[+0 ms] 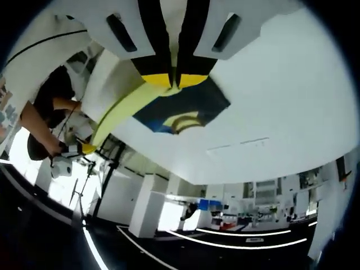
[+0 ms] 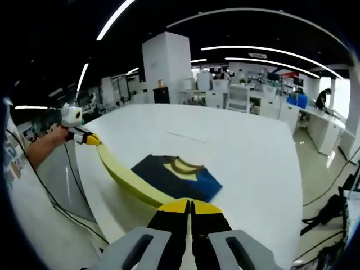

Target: Fold the garment on the visible template until the final outline fits inside the template.

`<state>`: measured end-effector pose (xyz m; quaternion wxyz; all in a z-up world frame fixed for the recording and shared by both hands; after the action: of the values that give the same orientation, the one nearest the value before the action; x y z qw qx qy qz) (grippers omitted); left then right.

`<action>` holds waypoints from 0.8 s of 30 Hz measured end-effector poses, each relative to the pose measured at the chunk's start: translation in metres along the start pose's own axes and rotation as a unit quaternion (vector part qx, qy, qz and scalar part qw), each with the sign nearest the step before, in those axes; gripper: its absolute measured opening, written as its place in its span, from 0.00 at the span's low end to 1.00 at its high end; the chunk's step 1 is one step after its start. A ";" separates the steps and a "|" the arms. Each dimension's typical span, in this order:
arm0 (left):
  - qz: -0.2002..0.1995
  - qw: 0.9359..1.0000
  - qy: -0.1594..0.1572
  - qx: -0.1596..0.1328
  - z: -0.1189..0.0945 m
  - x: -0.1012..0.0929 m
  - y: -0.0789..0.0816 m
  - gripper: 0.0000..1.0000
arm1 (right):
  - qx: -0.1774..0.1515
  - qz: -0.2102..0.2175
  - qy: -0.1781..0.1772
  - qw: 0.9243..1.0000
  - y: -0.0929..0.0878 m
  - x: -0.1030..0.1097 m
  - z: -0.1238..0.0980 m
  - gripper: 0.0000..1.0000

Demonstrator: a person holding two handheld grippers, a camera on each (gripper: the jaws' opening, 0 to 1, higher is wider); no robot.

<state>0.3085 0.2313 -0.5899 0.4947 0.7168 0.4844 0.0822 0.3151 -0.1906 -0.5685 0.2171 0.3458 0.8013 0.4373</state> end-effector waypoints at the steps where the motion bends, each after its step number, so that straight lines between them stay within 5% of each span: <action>1: 0.000 1.000 0.001 -0.003 0.000 0.001 0.002 0.00 | -0.001 0.000 -0.001 1.000 0.001 -0.001 0.001 0.00; 24: -0.004 0.998 0.042 -0.047 0.020 0.025 0.042 0.00 | -0.022 -0.019 -0.005 1.000 0.033 -0.025 0.028 0.00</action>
<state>0.3589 0.2362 -0.5752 0.5073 0.6872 0.5028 0.1328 0.3620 -0.1815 -0.5536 0.2374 0.3279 0.7967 0.4487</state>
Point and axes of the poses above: the point that each gripper's makers call its tool centre point, and the gripper's own axes: z roughly forward along the fingers, x roughly to its left, y roughly out of its top, the point moved 7 cm from there along -z, roughly backward along the fingers, and after that the axes turned 9 degrees about -z, right-handed, at the moved point
